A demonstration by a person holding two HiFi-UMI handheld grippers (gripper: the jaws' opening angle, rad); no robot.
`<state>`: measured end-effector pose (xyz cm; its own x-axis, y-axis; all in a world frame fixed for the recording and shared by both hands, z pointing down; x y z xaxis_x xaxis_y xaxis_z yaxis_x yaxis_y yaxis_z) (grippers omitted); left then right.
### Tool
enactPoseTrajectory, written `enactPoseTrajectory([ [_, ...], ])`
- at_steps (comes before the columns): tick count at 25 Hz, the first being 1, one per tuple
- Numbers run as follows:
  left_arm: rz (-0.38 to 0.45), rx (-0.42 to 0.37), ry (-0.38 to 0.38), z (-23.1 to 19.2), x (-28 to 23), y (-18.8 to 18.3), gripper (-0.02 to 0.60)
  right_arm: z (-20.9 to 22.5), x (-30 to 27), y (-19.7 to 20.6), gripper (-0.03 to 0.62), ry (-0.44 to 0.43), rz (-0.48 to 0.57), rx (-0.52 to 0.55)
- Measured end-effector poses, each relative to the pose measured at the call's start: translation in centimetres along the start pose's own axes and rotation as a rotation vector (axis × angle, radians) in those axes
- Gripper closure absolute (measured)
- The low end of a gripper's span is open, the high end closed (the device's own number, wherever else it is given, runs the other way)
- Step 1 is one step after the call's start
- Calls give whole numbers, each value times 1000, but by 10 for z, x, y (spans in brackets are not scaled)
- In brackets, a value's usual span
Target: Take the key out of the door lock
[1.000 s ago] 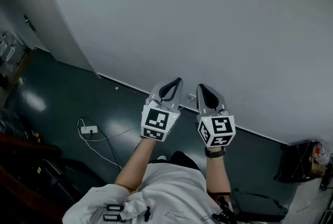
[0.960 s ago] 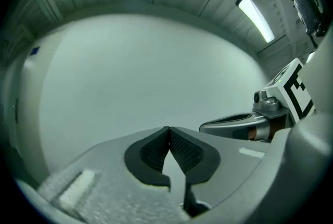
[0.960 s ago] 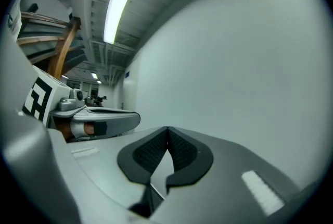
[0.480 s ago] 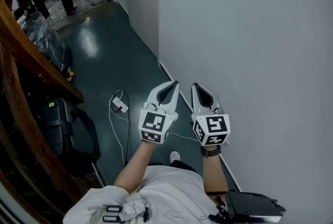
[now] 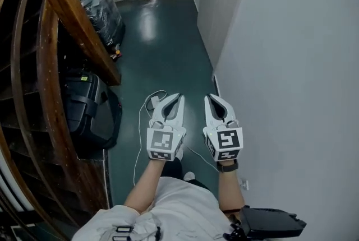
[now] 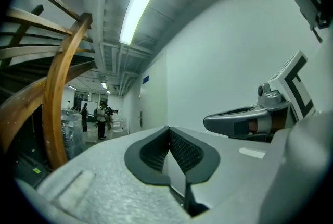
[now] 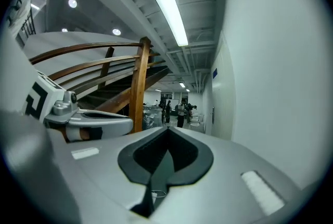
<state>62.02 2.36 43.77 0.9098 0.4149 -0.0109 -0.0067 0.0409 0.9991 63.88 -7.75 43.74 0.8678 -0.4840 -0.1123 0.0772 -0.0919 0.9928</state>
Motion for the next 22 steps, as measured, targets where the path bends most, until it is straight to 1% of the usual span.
enactPoseTrajectory([
  [3, -2, 27, -75, -37, -29, 0, 583, 6, -49, -6, 599, -41, 8, -20],
  [5, 12, 41, -102, -56, -52, 1, 584, 11, -80, -7, 599, -67, 9, -11],
  [7, 36, 32, -121, -74, -77, -2, 584, 20, -114, -11, 599, -82, 9, 7],
  [10, 68, 7, -152, -106, -116, -14, 584, 35, -168, -29, 599, -102, 30, 9],
  [13, 89, -4, -185, -152, -157, -26, 584, 45, -228, -51, 599, -122, 55, 2],
  [15, 81, 7, -210, -182, -180, -31, 584, 46, -262, -61, 599, -135, 64, 9],
  [18, 54, 50, -245, -220, -214, -29, 584, 49, -304, -66, 599, -151, 69, 21],
  [20, 31, 66, -242, -232, -231, -21, 583, 52, -329, -62, 599, -177, 50, 13],
  [22, 15, 63, -231, -237, -246, -13, 583, 57, -353, -60, 597, -203, 48, 5],
])
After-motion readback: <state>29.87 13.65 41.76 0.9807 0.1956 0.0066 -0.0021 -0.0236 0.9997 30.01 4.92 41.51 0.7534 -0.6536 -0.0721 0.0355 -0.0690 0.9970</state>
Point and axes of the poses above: the fingertips, and each gripper's own axes: x backward along the fingers, z to its right, y out of its underside, the point moved 2 cm from there along x, backward along the fingers, and after that the axes turned 10 degrees about -y, right-handed, at the moved point
